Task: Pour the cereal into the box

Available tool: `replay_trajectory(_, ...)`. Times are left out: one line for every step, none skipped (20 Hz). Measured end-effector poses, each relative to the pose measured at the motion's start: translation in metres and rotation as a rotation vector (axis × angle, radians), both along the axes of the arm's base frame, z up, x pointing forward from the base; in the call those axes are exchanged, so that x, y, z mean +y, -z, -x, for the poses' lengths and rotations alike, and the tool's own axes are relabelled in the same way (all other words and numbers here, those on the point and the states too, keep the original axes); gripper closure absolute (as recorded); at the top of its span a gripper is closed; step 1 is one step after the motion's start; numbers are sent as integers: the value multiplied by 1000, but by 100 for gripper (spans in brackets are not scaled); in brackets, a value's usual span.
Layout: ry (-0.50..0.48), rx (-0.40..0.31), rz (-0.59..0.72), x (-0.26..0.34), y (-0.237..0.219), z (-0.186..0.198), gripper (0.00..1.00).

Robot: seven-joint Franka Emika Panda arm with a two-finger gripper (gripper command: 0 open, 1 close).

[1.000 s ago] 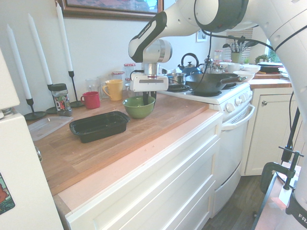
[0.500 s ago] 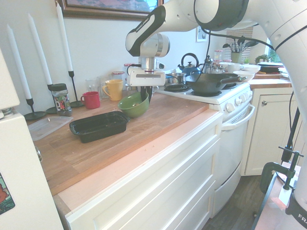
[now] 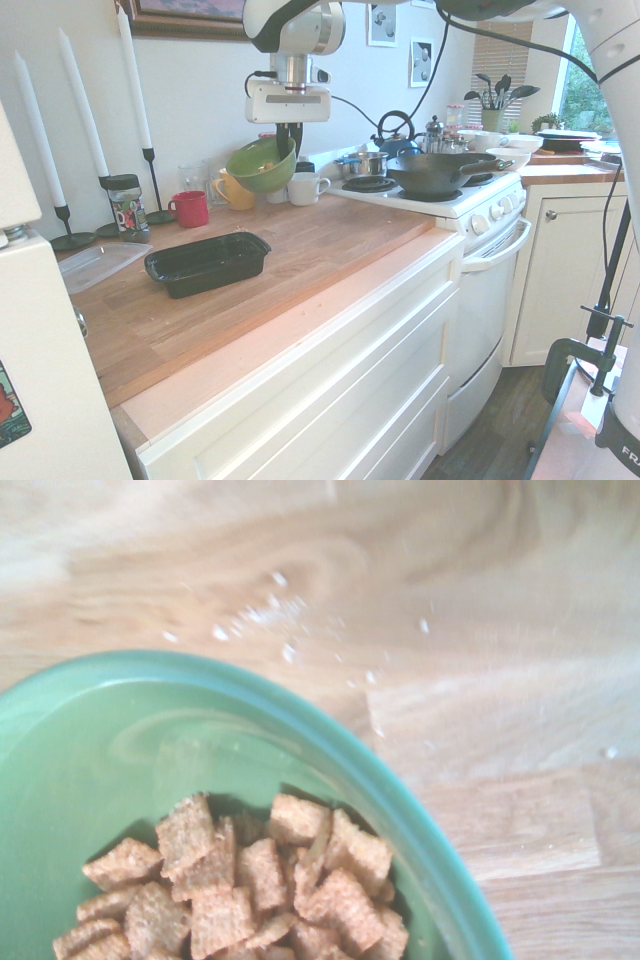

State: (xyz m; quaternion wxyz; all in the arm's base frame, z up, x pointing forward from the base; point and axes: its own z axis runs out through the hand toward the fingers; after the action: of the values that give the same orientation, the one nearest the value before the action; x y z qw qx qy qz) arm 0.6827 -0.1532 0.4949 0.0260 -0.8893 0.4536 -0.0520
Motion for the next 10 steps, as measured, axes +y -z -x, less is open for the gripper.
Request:
replay_trajectory(-10, 1, 28, 14, -7, -1, 100)
replay_trajectory(-21, 4, 59, 29, -11, -3, 100)
replay_trajectory(-31, 8, 88, 45, -12, -5, 100)
replay_trajectory(-42, 16, 124, 59, -13, -6, 100)
replay_trajectory(-55, 25, 167, 74, -12, -8, 100)
replay_trajectory(-66, 32, 206, 89, -12, -9, 100)
replay_trajectory(-77, 39, 248, 104, -12, -9, 100)
replay_trajectory(-87, 47, 290, 119, -11, -10, 100)
replay_trajectory(-98, 52, 331, 132, -10, -10, 100)
replay_trajectory(-108, 60, 374, 144, -7, -11, 100)
